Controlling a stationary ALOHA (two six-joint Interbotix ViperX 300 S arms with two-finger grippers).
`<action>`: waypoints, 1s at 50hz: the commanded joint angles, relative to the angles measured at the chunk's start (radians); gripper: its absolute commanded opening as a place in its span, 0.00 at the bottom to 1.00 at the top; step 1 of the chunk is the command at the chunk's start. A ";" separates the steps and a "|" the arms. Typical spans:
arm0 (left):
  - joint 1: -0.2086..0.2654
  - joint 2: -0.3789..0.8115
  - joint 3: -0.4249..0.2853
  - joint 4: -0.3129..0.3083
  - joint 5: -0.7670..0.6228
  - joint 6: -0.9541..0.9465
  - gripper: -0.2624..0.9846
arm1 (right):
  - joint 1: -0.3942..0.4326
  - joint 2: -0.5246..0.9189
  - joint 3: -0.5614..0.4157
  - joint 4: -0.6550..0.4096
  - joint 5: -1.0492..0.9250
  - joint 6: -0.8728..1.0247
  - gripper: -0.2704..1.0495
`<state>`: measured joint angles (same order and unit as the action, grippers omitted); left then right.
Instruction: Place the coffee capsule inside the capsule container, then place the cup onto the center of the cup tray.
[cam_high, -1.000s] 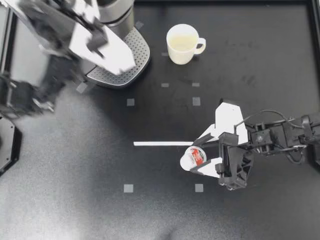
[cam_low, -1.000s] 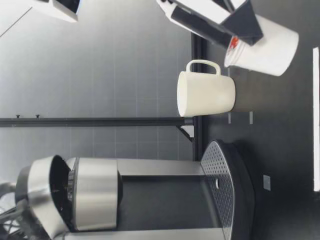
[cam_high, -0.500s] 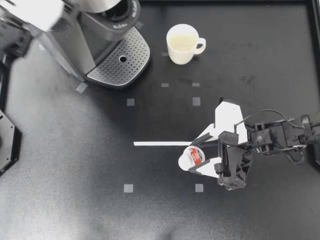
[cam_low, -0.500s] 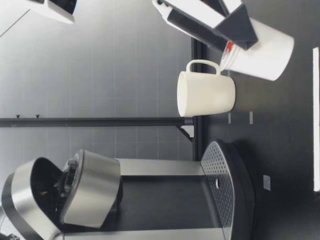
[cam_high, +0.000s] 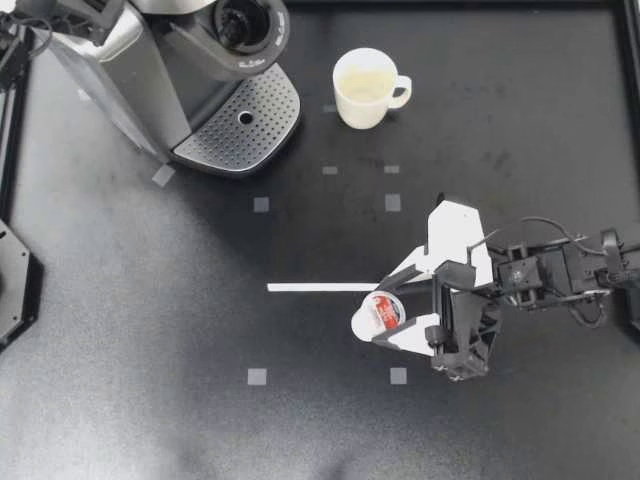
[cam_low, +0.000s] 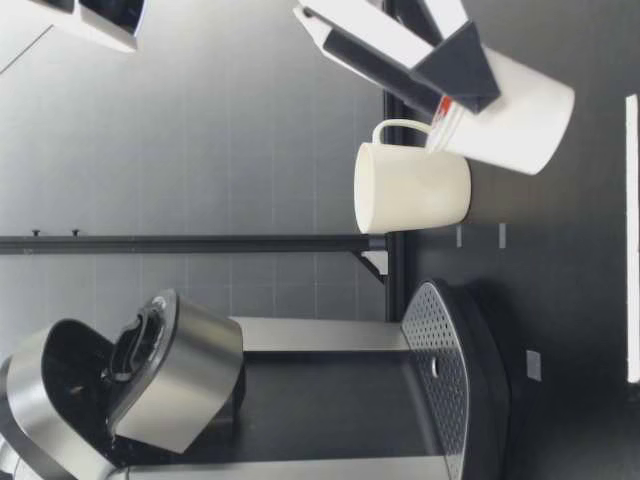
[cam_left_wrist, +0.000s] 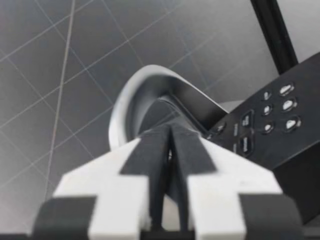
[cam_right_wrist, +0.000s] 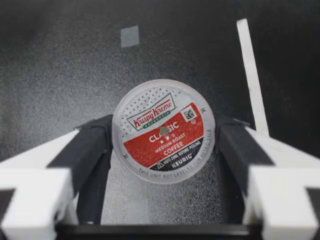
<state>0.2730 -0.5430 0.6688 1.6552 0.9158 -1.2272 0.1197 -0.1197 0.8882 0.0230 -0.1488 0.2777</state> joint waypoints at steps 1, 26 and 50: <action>0.028 -0.025 -0.008 -0.002 0.003 -0.005 0.32 | 0.003 -0.034 -0.028 0.000 -0.018 -0.005 0.62; 0.028 -0.170 0.021 0.026 -0.333 -0.206 0.32 | -0.219 -0.242 -0.069 -0.018 -0.268 -0.201 0.62; 0.028 -0.213 0.054 0.026 -0.334 -0.239 0.32 | -0.410 -0.199 -0.314 -0.018 -0.095 -0.391 0.62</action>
<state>0.2976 -0.7547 0.7332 1.6751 0.5814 -1.4650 -0.2700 -0.3267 0.6381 0.0046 -0.2761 -0.1043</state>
